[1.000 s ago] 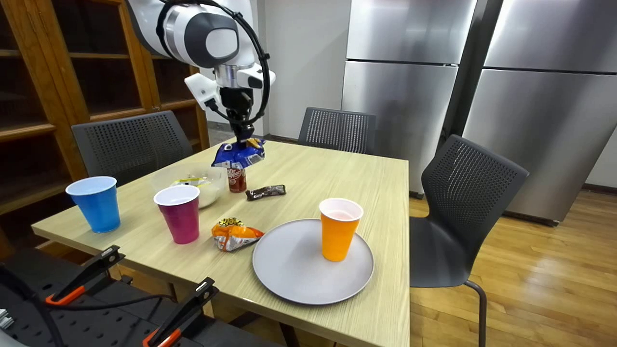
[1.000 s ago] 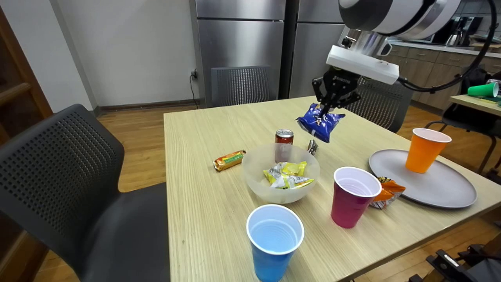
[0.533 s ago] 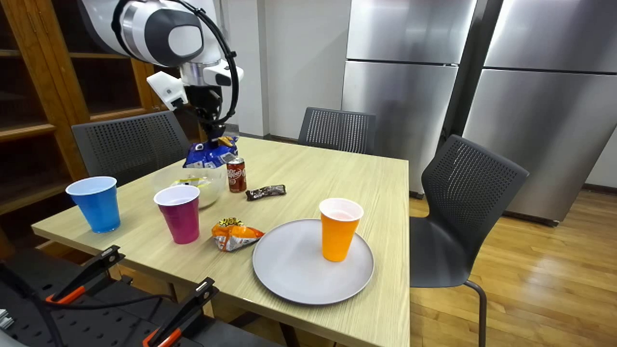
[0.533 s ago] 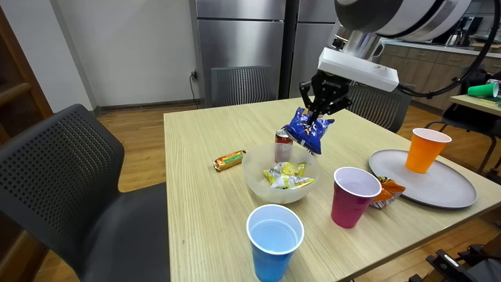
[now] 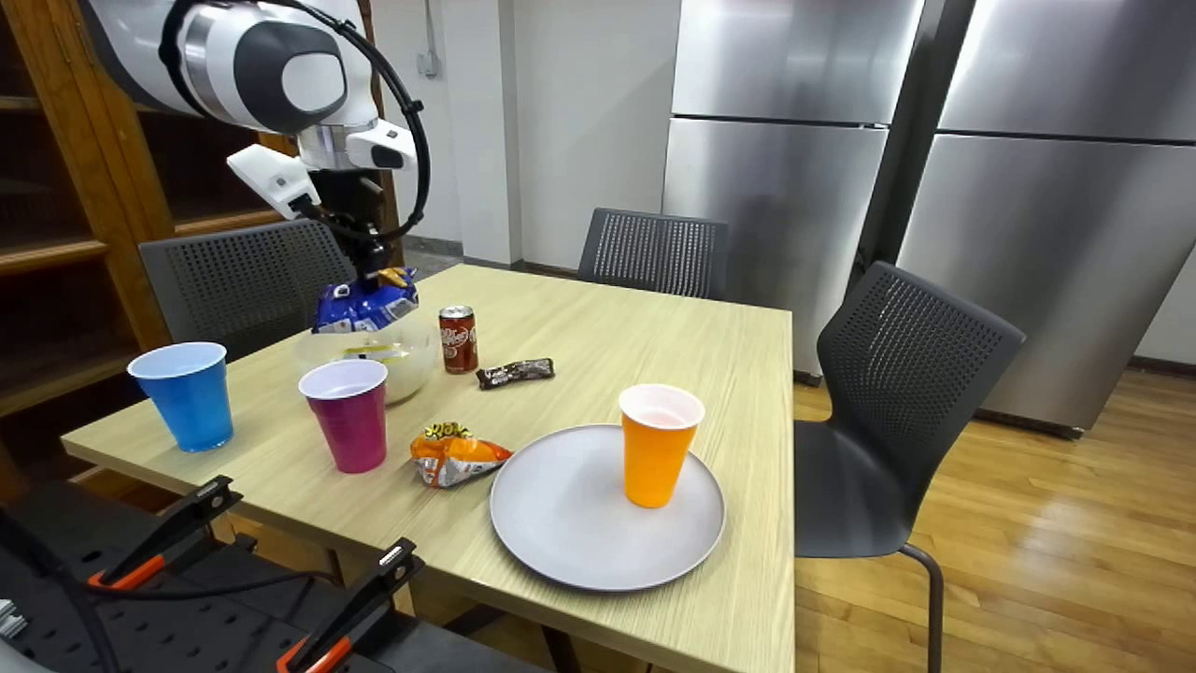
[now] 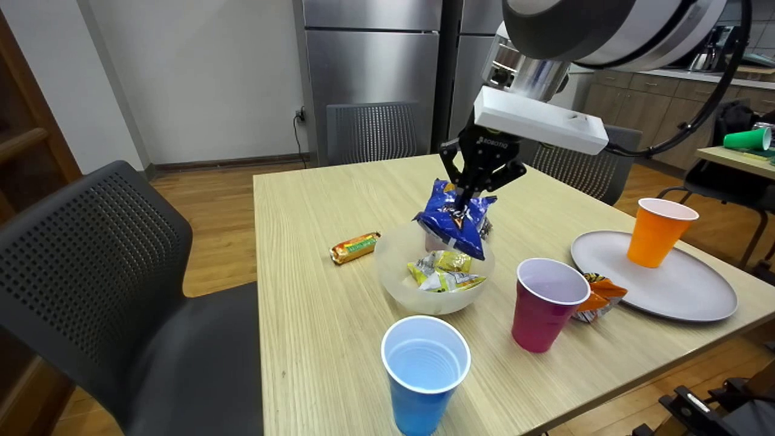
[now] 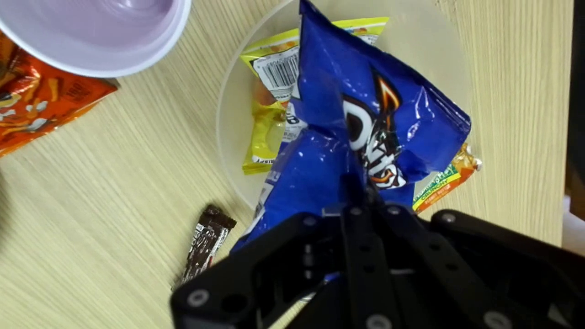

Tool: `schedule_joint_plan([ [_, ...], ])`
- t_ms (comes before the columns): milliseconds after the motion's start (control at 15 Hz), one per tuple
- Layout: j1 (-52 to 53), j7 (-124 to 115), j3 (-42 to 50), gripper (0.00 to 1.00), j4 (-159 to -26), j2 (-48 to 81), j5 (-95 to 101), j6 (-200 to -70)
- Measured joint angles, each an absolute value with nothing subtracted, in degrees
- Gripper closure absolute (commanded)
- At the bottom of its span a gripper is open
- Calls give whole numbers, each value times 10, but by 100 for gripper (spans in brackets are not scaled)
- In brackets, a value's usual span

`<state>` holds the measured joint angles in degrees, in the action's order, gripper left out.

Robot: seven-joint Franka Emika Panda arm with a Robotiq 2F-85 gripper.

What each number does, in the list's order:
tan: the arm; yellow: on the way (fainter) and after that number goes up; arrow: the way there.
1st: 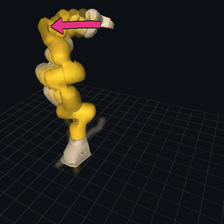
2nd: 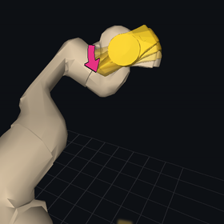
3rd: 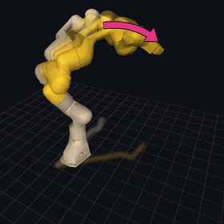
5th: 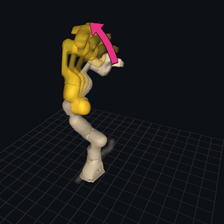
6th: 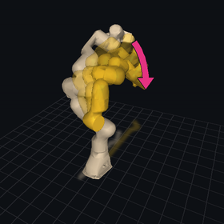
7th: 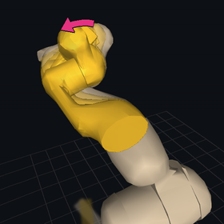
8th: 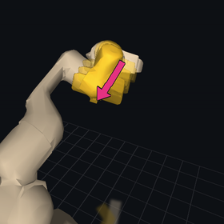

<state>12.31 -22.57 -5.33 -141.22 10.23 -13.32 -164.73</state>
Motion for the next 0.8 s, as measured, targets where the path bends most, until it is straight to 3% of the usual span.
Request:
schedule_joint_plan([
  [800, 160, -227, -56, 100, -1376, 148, -84, -1645],
])
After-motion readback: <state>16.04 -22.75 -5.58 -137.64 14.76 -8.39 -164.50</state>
